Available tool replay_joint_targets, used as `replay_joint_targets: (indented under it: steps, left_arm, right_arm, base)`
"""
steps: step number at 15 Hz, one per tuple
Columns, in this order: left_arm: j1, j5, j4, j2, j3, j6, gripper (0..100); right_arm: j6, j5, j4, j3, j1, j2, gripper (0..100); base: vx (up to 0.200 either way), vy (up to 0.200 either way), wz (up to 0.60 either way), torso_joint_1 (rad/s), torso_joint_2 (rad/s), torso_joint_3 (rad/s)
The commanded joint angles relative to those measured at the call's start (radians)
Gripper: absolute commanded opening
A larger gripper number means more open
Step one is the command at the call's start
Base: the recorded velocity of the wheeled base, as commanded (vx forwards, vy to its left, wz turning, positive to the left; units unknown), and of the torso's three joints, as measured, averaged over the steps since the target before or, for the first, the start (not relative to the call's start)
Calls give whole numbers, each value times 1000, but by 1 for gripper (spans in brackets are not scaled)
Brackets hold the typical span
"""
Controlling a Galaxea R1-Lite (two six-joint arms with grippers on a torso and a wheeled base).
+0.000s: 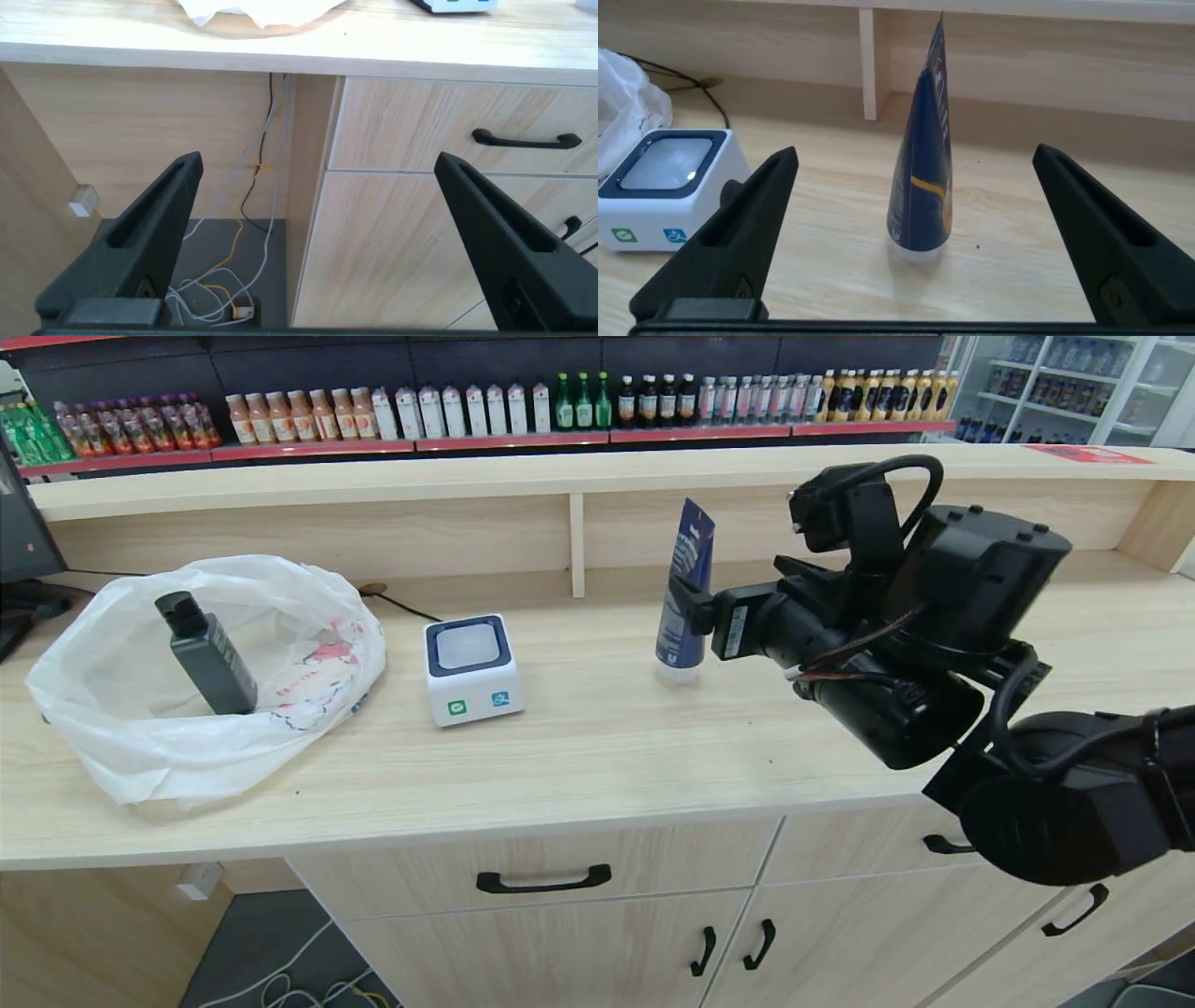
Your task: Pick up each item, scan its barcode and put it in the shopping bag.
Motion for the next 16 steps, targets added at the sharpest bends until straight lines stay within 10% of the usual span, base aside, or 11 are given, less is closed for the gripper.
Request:
replay_joint_targets:
  steps: [1,16]
  left_arm:
    - [0,0,0,0,0,-1,100]
    - [0,0,0,0,0,-1,100]
  right_arm:
    - [2,-2,12,-65,-7,23,100]
    - [79,-33,37,-252,-77,209,100]
  base:
    - [0,0,0,0,0,0]
    - [0,0,0,0,0,0]
